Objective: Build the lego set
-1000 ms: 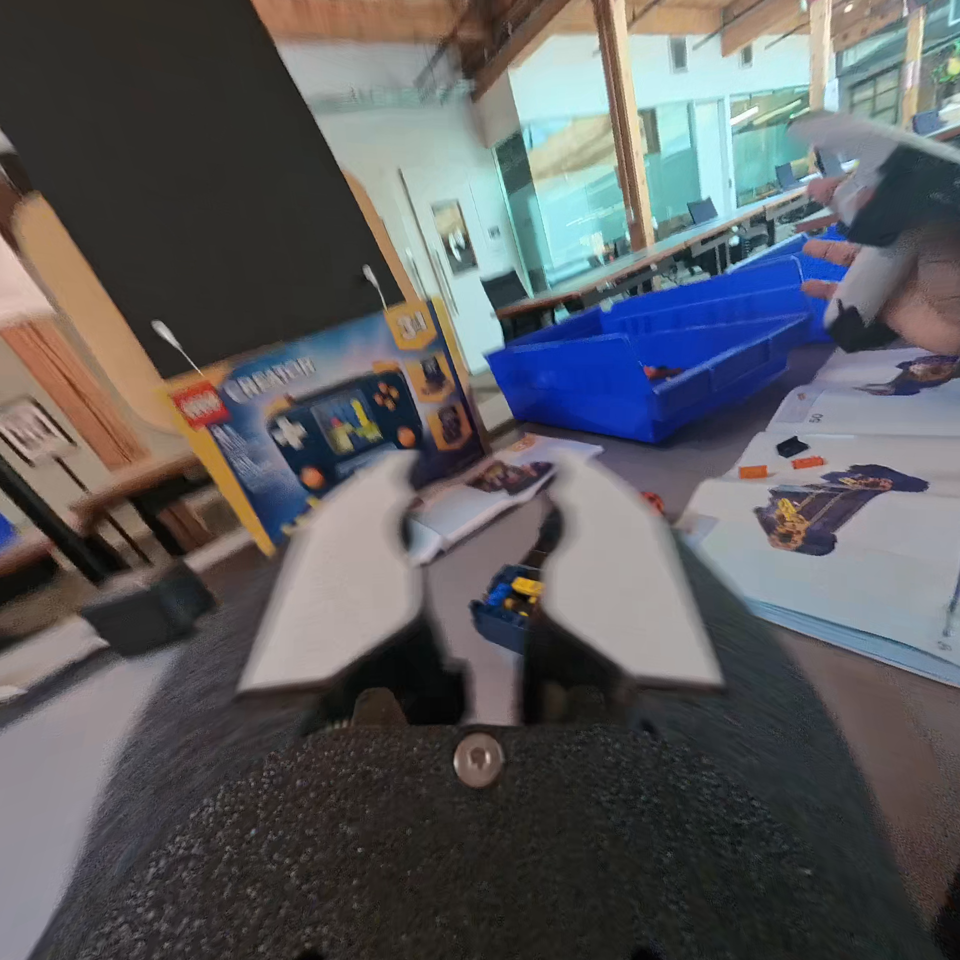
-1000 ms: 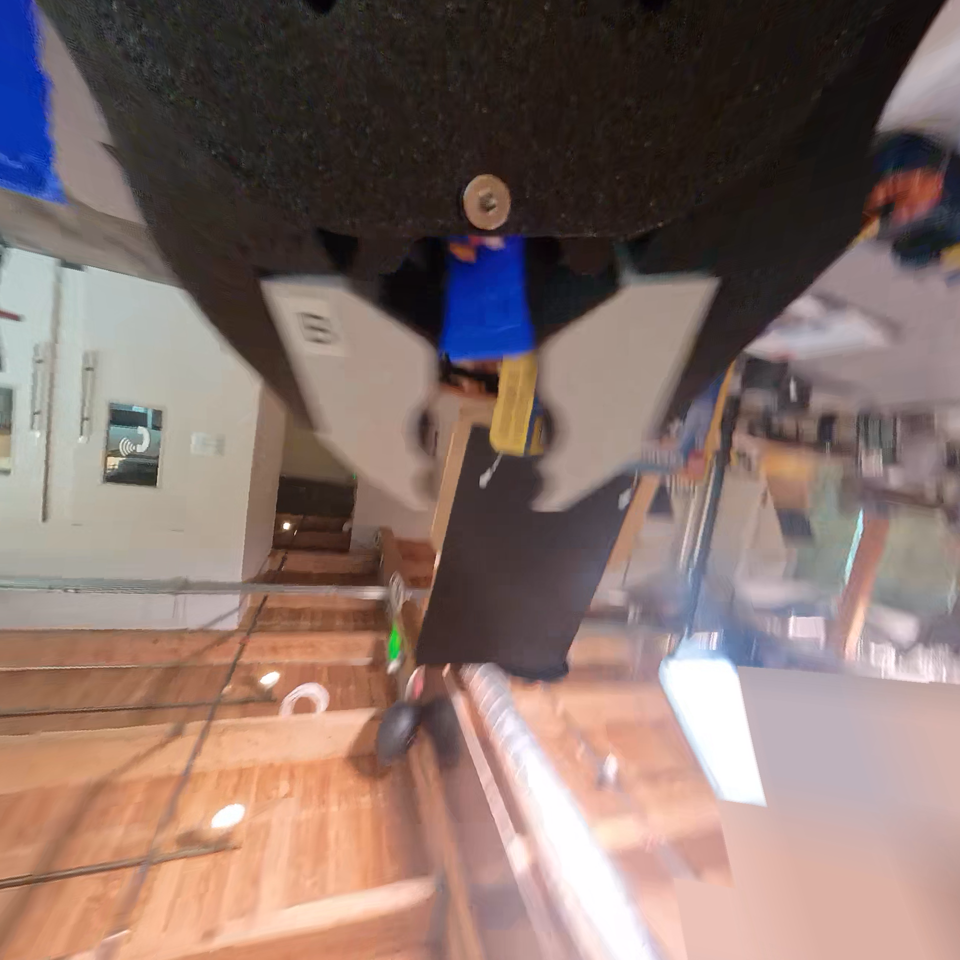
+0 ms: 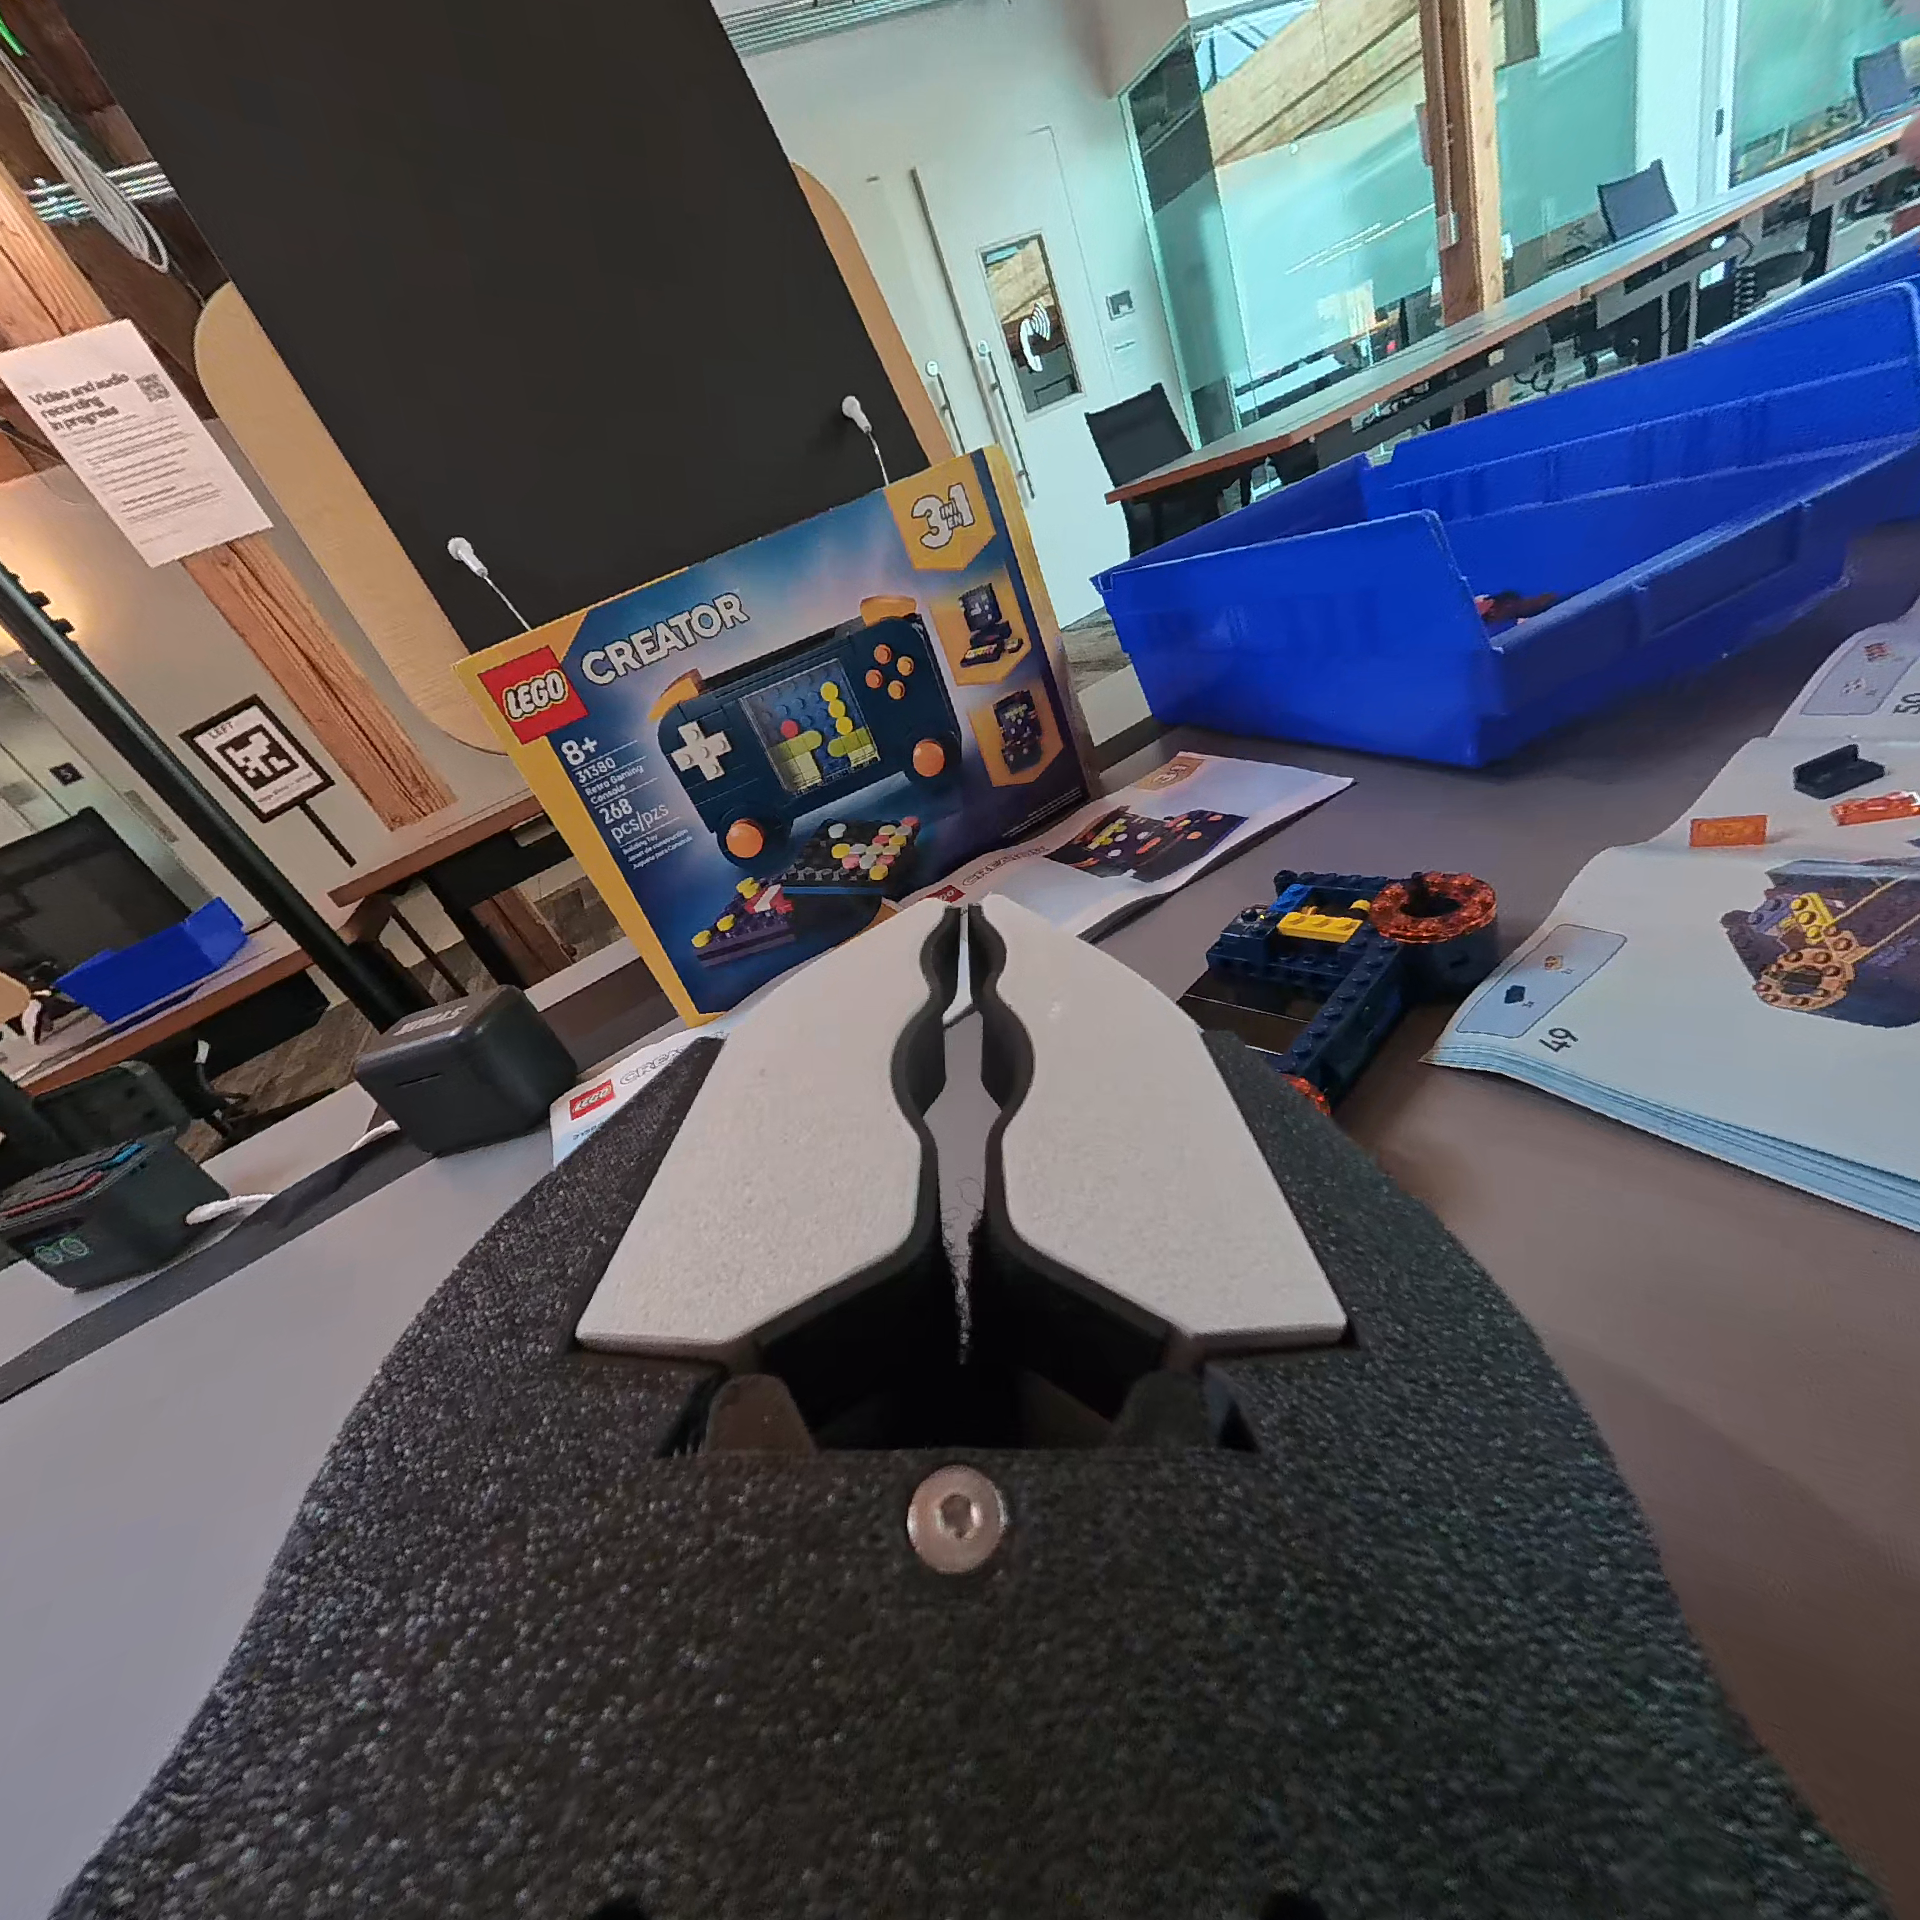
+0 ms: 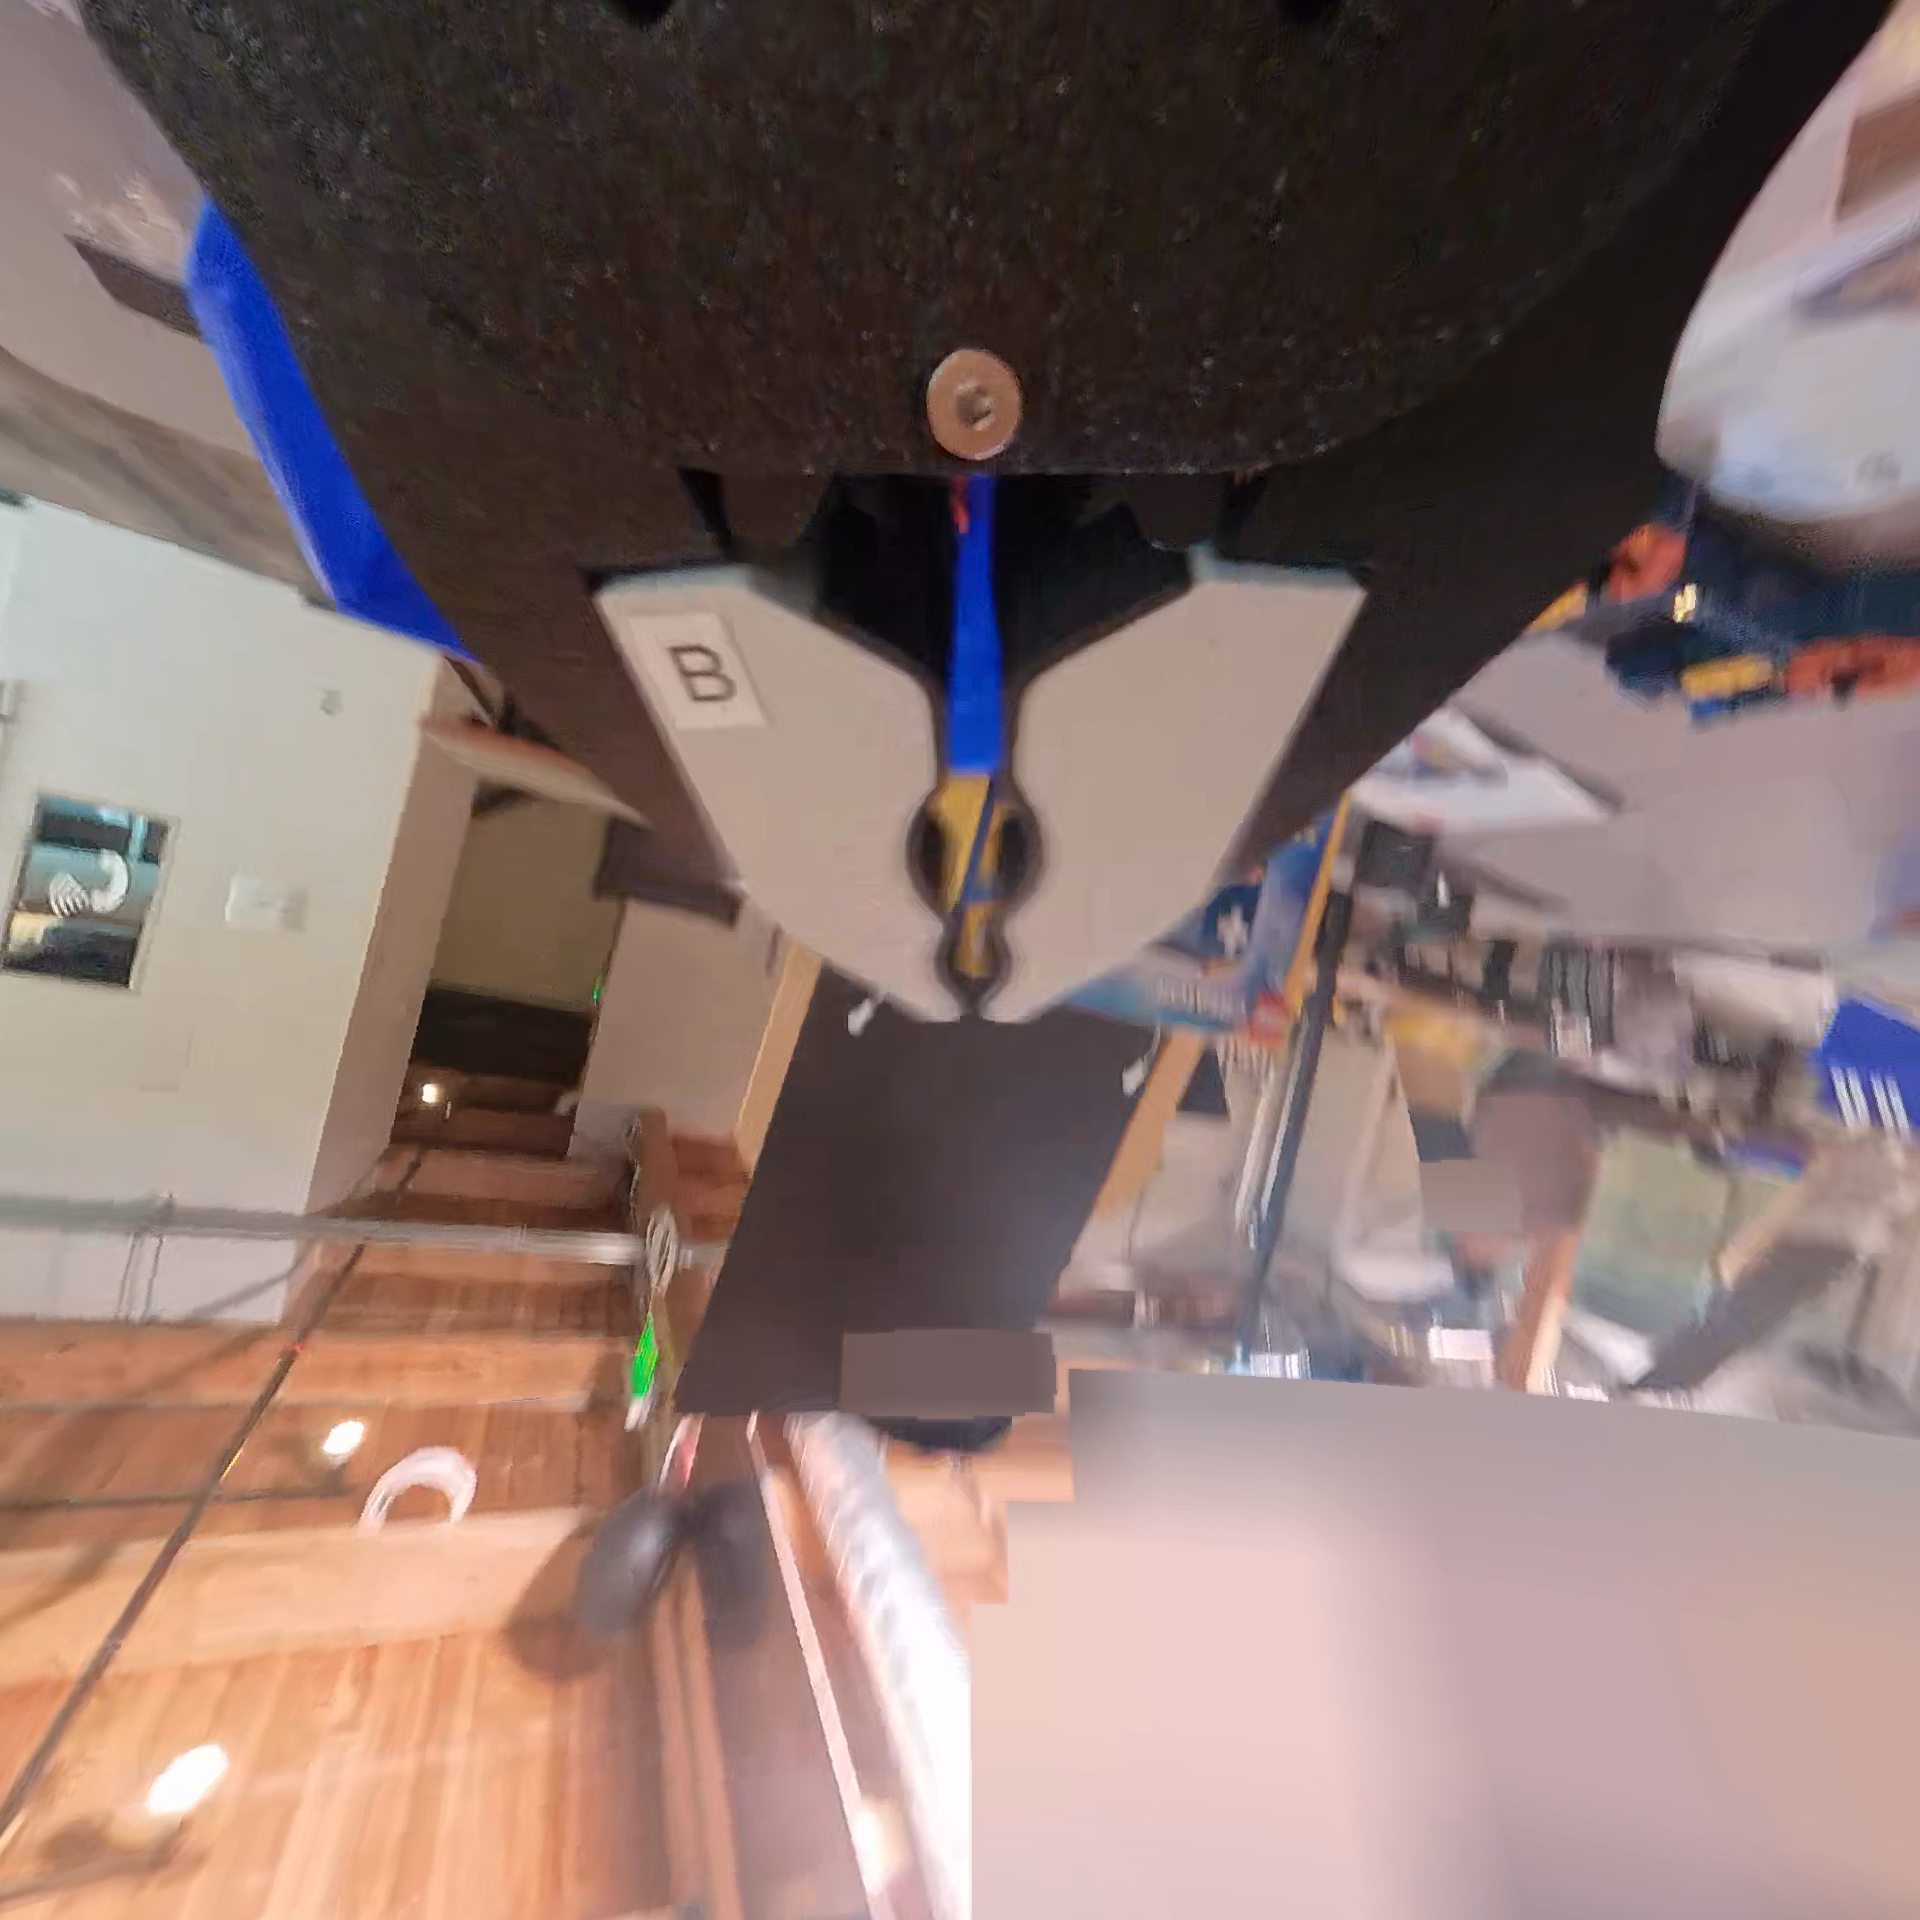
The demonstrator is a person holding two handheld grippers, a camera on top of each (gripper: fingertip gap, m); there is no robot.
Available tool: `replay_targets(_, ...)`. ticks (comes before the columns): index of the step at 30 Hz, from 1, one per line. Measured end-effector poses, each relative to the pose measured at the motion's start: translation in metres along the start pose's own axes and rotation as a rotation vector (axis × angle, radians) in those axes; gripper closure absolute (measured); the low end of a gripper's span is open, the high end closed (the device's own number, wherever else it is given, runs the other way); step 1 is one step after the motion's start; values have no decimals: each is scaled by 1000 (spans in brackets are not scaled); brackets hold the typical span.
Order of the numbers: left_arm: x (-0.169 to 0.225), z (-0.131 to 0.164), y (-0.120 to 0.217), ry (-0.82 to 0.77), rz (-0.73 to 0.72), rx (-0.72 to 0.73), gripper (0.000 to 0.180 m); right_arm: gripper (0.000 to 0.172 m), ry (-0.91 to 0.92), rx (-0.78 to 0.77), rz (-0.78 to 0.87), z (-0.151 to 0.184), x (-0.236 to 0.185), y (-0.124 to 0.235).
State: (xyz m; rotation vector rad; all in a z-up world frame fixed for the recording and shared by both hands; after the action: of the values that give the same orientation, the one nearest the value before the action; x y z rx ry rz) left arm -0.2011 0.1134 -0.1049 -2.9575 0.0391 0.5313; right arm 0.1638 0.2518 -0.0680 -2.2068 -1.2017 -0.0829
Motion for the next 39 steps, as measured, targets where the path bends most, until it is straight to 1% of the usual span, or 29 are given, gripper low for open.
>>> replay_targets(1,0,0,0,-2,-2,1,179,172,6,-69,-8,1,-1,-1)
replay_targets(2,0,0,0,-3,-2,-1,179,172,10,-94,-24,2,-2,-2)
replay_targets(7,0,1,0,-6,-3,-2,179,172,50,-77,-37,-2,-5,-3)
replay_targets(12,-1,2,-1,-9,-7,-10,178,172,29,-47,-22,-5,-3,-1)
replay_targets(15,0,1,-1,-16,-7,-3,178,172,34,-3,-10,-10,-2,1)
replay_targets(16,0,1,-1,-18,-8,-2,178,166,31,19,-3,-12,-1,2)
replay_targets(17,0,1,-1,-20,-9,-2,177,155,24,45,14,-14,0,3)
replay_targets(18,0,1,-1,-21,-11,-1,176,133,8,83,40,-16,2,5)
replay_targets(19,0,1,-1,-21,-14,0,175,104,-13,133,78,-19,4,6)
replay_targets(20,0,1,-1,-21,-17,3,173,86,-28,179,114,-22,7,9)
replay_targets(21,0,1,-1,-22,-18,8,172,78,-35,203,142,-24,11,11)
replay_targets(22,0,1,-1,-22,-21,12,169,73,-32,214,158,-26,15,13)
replay_targets(23,-1,1,-1,-21,-25,14,165,72,-17,209,166,-28,19,14)
replay_targets(26,-1,2,-1,-13,-30,13,156,64,80,159,188,-36,32,17)
replay_targets(28,-1,4,-2,-2,-29,10,150,61,131,151,218,-44,41,23)
replay_targets(29,-2,5,-3,1,-34,4,145,60,142,160,246,-48,45,28)
replay_targets(31,-4,9,-5,7,-58,-21,125,60,129,209,302,-54,52,37)
replay_targets(33,-5,13,-7,38,-63,-32,94,58,82,271,343,-55,55,44)
replay_targets(34,-7,12,-8,59,-71,-19,81,58,45,305,351,-54,55,46)
replay_targets(36,-10,11,-6,106,-87,32,68,57,-34,374,343,-52,51,46)
replay_targets(39,-17,11,-4,196,-115,98,58,58,-115,421,301,-45,39,41)
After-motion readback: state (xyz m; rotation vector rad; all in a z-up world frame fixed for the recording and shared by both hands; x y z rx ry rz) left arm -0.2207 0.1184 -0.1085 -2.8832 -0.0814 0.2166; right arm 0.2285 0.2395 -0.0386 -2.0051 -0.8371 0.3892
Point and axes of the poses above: each gripper's, where its closed fingertips meet, y back along the fingers, z out of its underside, x = y × z across the jaws, the point moved 9 cm from there along y, back along the fingers, and after that the axes turned 10 degrees about -z, right-handed, at the moved point
